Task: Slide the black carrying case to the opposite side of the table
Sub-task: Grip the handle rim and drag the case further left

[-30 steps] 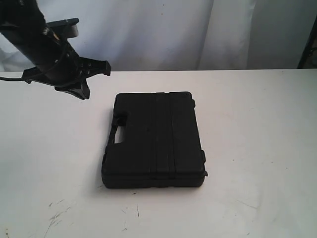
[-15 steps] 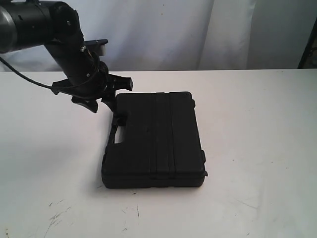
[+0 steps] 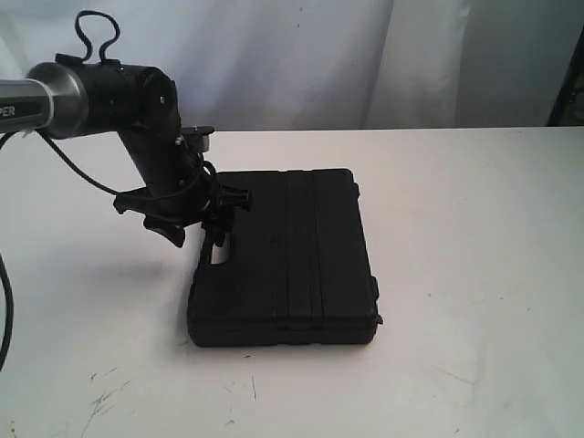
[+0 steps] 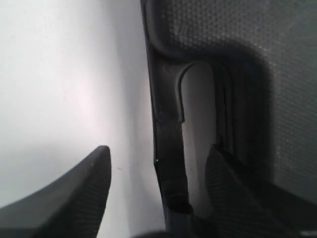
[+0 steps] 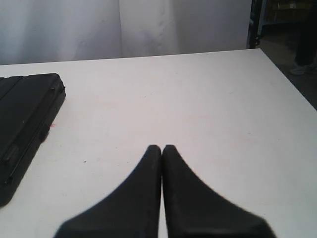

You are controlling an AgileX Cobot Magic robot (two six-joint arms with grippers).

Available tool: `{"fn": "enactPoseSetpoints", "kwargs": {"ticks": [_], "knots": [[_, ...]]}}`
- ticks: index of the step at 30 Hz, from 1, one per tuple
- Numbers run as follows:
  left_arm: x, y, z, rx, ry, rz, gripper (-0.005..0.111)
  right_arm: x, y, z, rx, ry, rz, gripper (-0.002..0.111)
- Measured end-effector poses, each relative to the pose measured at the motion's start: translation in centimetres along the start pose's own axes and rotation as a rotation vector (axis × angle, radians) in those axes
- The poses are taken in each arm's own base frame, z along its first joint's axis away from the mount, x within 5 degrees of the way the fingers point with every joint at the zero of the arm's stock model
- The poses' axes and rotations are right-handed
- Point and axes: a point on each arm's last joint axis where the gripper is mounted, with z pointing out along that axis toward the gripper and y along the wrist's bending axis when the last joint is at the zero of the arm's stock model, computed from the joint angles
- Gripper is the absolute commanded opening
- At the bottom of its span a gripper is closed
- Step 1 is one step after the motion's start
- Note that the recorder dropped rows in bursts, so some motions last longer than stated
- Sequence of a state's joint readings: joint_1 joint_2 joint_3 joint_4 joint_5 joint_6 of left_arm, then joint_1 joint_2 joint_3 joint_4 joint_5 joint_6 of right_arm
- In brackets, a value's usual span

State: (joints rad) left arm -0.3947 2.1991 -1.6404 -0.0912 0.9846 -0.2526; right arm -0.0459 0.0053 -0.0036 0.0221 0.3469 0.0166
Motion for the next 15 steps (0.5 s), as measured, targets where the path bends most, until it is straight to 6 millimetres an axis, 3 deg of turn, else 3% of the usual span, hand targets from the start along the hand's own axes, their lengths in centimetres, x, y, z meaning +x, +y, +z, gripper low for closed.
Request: {"fn": "enactPoseSetpoints", "kwargs": {"ticks": [7, 13, 15], "knots": [[0.0, 0.1, 1.4, -0.006, 0.018, -0.002, 0.042, 0.0, 0.0, 0.0, 0.0, 0.0, 0.0, 0.0], [-0.1, -0.1, 1.8, 0.005, 0.012, -0.007, 0.002, 0.0, 0.0, 0.0, 0.0, 0.0, 0.0, 0.0], [-0.1, -0.2, 1.8, 0.004, 0.007, -0.011, 0.0, 0.0, 0.0, 0.0, 0.0, 0.0, 0.0, 0.0]]}}
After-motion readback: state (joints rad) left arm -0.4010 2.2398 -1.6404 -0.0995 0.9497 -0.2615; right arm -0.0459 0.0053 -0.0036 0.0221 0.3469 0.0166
